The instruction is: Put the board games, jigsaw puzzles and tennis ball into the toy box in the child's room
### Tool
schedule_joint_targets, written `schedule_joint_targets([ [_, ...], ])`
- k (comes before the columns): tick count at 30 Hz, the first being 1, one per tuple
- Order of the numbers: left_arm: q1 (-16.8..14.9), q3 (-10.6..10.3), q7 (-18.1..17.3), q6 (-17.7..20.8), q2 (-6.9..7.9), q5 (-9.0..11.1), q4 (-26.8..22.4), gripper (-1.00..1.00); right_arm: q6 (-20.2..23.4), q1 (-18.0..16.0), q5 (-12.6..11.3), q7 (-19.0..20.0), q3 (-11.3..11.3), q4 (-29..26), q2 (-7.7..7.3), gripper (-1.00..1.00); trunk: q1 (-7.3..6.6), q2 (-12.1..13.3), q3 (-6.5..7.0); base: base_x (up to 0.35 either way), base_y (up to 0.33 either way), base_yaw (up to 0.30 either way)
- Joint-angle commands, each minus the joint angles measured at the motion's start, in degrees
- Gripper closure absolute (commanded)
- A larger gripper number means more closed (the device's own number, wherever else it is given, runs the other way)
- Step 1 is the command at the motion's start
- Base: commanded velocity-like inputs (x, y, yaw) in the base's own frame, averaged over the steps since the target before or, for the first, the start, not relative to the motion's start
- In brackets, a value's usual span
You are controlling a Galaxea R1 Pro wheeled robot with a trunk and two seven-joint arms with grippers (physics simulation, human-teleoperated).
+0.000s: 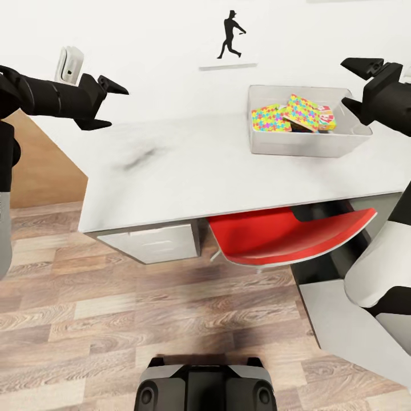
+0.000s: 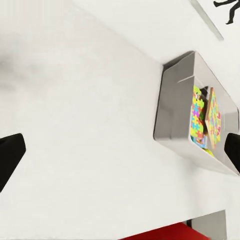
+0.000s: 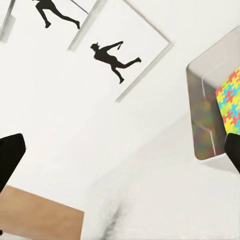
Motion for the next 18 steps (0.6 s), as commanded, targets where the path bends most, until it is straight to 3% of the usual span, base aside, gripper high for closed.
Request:
schedule_joint_targets([
  [1, 0.1, -0.1, 0.5, -0.3, 0.03, 0.2, 0.0, -1.0, 0.2, 0.0, -0.6, -0.6, 0.0, 0.0, -0.01, -1.0, 0.01, -0.1, -0.08, -0.186, 0.174, 0.0],
  [18, 0.8, -0.2, -0.9, -1.2, 0.0, -1.0, -0.1, -1.0, 0.2, 2.2, -0.7, -0.4, 0.2, 0.0, -1.47, -1.0, 0.01, -0.1, 0.75, -0.059, 0.055, -0.045],
])
